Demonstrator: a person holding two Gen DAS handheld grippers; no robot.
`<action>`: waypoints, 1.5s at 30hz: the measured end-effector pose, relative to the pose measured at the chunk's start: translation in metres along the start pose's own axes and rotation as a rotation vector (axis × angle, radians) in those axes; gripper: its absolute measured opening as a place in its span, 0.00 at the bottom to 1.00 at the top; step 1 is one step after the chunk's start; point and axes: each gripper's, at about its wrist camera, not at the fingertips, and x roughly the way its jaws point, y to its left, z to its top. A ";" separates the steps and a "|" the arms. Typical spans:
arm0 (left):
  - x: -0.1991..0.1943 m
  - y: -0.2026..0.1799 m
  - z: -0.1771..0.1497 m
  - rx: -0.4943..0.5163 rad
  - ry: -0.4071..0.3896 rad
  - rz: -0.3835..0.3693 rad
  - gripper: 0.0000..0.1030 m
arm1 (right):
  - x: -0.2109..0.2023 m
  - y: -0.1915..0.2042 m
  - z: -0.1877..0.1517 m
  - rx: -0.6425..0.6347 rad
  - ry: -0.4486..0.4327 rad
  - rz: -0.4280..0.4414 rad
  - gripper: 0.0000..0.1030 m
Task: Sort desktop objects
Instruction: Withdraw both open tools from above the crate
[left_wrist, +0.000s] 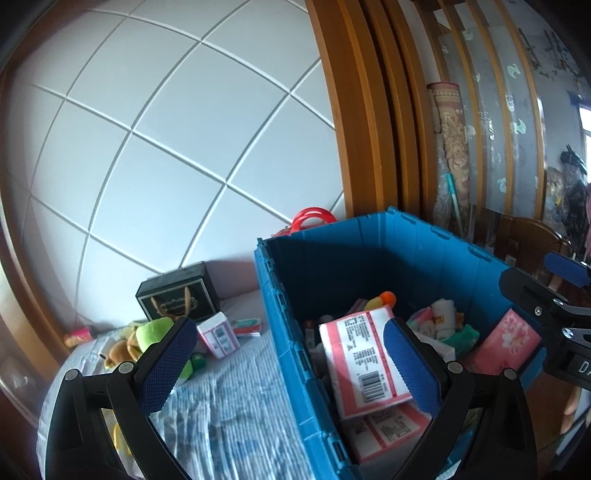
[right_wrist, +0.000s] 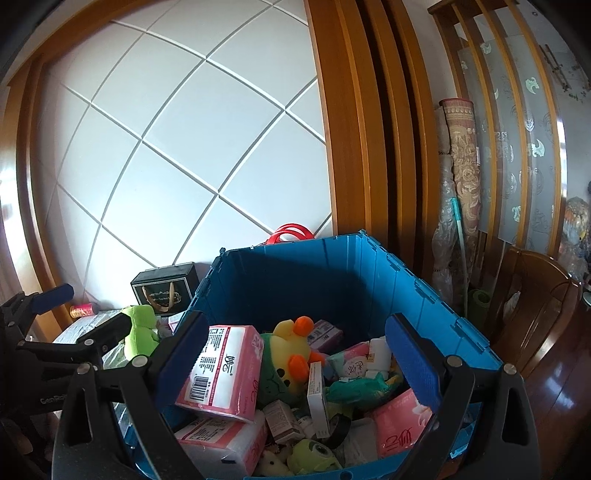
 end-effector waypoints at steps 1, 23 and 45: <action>-0.002 0.003 -0.003 -0.001 0.001 -0.003 0.99 | -0.001 0.003 -0.002 -0.003 0.000 0.000 0.95; -0.062 0.175 -0.092 0.008 0.053 0.015 0.99 | -0.036 0.184 -0.052 -0.035 0.027 0.031 0.95; -0.037 0.386 -0.241 -0.180 0.304 0.351 0.99 | 0.070 0.332 -0.138 -0.145 0.306 0.255 0.95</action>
